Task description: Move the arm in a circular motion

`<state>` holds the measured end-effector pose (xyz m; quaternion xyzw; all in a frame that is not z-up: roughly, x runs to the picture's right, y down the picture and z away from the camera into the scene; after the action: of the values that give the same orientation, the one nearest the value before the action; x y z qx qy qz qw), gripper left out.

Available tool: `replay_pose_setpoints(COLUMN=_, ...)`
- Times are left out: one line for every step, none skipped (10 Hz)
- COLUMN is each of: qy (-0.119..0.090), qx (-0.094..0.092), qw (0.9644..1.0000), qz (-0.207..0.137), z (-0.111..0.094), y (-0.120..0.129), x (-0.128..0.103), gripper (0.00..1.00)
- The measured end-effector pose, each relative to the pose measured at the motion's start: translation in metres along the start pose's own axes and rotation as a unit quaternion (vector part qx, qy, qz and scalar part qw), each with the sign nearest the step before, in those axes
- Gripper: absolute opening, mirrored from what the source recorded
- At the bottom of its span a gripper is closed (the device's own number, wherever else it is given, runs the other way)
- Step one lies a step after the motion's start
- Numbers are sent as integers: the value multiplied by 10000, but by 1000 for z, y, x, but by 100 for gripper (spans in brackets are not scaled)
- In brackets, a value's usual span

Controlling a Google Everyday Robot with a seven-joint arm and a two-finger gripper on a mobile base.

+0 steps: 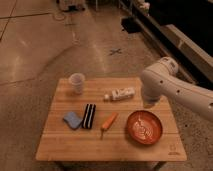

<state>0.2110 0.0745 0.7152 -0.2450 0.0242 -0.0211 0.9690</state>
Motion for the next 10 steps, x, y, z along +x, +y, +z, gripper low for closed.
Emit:
replay_pose_setpoints(qy=5, qx=-5, qw=10000, qz=8, z=1, y=-2, x=6, gripper=46)
replay_pose_setpoints(qy=9, qx=-8, qw=10000, qz=10, z=2, y=-3, x=9, gripper=46)
replay_pose_setpoints(qy=9, qx=-8, qw=10000, qz=7, z=2, y=-4, x=11, gripper=46)
replay_pose_setpoints(qy=9, qx=-11, qw=10000, qz=3, z=3, y=-6, x=15, gripper=46)
replay_pose_setpoints(qy=5, qx=-8, qw=10000, qz=-8, z=4, y=-8, x=17, gripper=46)
replay_pose_setpoints(qy=5, qx=-11, qw=10000, qz=-14, z=5, y=-11, x=22, gripper=46)
replay_pose_setpoints(qy=7, qx=-12, qw=10000, qz=-20, z=6, y=-13, x=27, gripper=46)
replay_pose_setpoints(qy=11, qx=-11, qw=10000, qz=-21, z=6, y=-15, x=32, gripper=46)
replay_pose_setpoints(qy=12, qx=-17, qw=10000, qz=-17, z=7, y=-16, x=34, gripper=46)
replay_pose_setpoints(qy=6, qx=-23, qw=10000, qz=-21, z=8, y=-19, x=36, gripper=46)
